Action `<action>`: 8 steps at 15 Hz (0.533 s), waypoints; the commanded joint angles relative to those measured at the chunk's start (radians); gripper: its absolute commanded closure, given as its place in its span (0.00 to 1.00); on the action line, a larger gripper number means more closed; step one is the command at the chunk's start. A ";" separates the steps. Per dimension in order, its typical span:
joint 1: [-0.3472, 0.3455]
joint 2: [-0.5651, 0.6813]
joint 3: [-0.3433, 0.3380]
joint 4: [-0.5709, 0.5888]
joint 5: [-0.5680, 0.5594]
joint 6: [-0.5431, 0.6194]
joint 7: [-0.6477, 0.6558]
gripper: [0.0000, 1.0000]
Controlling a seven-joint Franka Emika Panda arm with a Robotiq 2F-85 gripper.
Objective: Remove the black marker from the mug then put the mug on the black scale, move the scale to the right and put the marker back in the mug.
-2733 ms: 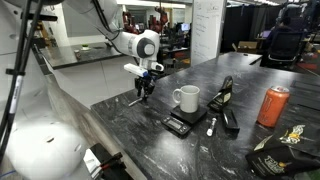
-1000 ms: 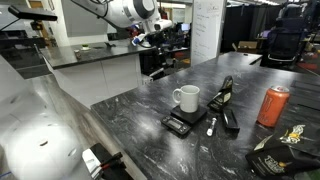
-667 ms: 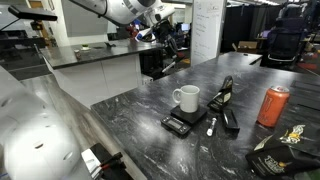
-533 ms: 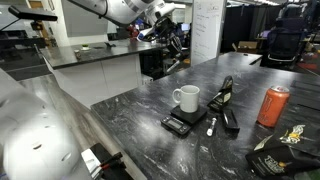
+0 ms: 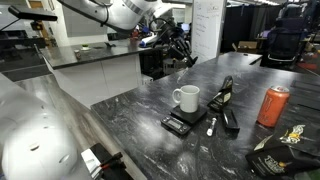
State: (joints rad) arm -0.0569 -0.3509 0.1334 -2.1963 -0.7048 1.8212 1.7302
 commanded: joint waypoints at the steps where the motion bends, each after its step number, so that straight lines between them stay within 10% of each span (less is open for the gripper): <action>1: -0.006 0.013 -0.010 -0.048 -0.051 -0.016 0.074 0.97; 8: 0.007 0.138 -0.038 -0.036 -0.159 -0.019 0.151 0.97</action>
State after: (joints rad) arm -0.0570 -0.2766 0.1067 -2.2552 -0.8263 1.8083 1.8572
